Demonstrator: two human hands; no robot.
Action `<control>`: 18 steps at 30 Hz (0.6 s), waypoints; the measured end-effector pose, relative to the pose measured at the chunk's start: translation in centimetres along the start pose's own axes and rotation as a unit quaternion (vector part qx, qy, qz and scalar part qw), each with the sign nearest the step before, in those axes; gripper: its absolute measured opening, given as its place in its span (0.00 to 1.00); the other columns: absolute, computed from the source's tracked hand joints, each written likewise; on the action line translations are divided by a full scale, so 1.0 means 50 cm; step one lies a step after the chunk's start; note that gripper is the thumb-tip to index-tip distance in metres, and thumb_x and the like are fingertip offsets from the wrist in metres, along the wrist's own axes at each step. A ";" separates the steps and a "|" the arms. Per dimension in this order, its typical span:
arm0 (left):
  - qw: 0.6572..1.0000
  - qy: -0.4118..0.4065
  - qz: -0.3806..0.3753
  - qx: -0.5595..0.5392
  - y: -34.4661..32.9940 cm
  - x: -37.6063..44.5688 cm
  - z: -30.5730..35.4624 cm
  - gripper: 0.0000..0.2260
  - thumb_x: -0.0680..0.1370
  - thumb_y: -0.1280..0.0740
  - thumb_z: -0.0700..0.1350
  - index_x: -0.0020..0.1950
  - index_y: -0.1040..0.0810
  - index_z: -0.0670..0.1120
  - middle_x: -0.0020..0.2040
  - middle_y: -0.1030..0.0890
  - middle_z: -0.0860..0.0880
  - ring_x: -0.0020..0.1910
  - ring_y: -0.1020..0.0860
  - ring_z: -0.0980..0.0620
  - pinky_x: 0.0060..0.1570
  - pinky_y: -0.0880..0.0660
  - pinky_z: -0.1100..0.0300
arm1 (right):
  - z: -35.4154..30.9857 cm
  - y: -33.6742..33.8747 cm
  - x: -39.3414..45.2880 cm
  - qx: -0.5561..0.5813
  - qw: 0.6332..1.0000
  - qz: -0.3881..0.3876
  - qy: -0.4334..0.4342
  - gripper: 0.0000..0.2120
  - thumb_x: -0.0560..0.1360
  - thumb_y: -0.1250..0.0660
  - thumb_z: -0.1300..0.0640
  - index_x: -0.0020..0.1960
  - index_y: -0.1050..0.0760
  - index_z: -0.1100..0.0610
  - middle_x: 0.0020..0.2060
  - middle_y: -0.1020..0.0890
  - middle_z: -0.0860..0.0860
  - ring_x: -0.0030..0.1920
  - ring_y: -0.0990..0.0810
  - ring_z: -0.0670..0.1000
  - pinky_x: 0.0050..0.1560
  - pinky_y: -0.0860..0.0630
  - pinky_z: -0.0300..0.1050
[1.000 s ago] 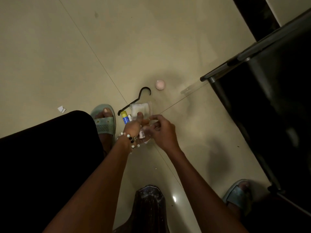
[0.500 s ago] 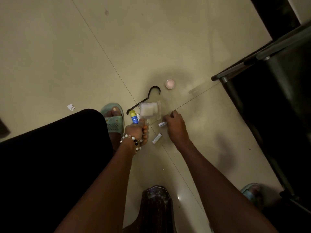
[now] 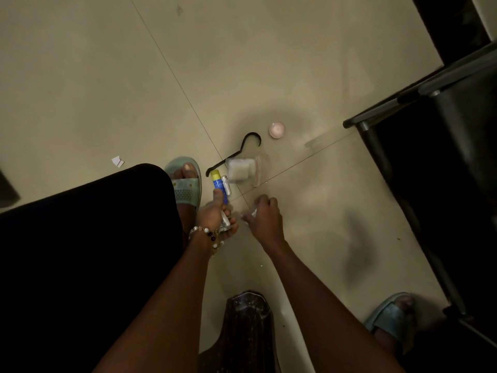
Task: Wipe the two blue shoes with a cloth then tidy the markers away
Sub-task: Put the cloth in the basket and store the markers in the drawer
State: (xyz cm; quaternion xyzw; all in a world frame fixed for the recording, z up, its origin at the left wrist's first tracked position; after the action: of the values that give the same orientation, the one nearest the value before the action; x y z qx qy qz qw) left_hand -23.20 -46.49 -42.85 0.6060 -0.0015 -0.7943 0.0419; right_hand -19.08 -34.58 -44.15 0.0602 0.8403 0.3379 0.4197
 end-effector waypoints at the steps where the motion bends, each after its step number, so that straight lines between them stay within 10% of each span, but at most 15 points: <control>1: 1.000 -0.006 0.003 -0.001 0.009 0.004 0.004 0.22 0.77 0.37 0.60 0.31 0.30 0.45 0.26 0.30 0.48 0.20 0.30 0.54 0.23 0.30 0.64 | 0.000 -0.013 0.004 -0.035 0.999 -0.004 0.009 0.21 0.72 0.28 0.55 0.59 0.31 0.62 0.57 0.29 0.58 0.52 0.24 0.59 0.51 0.28 0.48; 9: 0.996 -0.019 0.008 0.090 0.016 0.020 0.026 0.23 0.78 0.40 0.62 0.36 0.23 0.45 0.33 0.24 0.48 0.30 0.25 0.50 0.32 0.23 0.60 | -0.022 0.048 0.014 0.239 0.971 -0.024 -0.020 0.15 0.65 0.26 0.66 0.47 0.25 0.55 0.45 0.21 0.52 0.44 0.21 0.51 0.46 0.21 0.47; 13: 0.980 -0.011 -0.006 0.201 0.010 0.029 0.030 0.37 0.70 0.45 0.75 0.50 0.18 0.43 0.50 0.17 0.40 0.51 0.19 0.41 0.56 0.23 0.47 | -0.081 0.064 -0.028 0.264 0.957 -0.097 0.067 0.13 0.67 0.24 0.62 0.49 0.23 0.56 0.41 0.18 0.48 0.39 0.20 0.44 0.41 0.21 0.38; 18: 0.994 -0.034 0.009 0.100 0.000 0.027 0.049 0.24 0.78 0.41 0.63 0.31 0.27 0.47 0.29 0.25 0.48 0.26 0.26 0.51 0.30 0.28 0.60 | -0.099 0.059 0.018 0.160 0.980 0.071 0.097 0.07 0.73 0.34 0.68 0.50 0.20 0.64 0.44 0.17 0.58 0.44 0.18 0.55 0.48 0.22 0.48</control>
State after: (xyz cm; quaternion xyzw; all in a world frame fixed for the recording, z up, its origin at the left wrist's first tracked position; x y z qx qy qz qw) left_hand -25.92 -46.71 -43.52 0.5797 -0.0877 -0.8100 -0.0118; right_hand -23.89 -34.56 -40.84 0.1533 0.9138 0.2320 0.2962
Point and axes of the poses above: each hand's wrist, its own x-axis towards the middle knuckle, its own y-axis out of the back of the hand, z = x × y, the point moved 5 cm from there along x, towards the middle knuckle
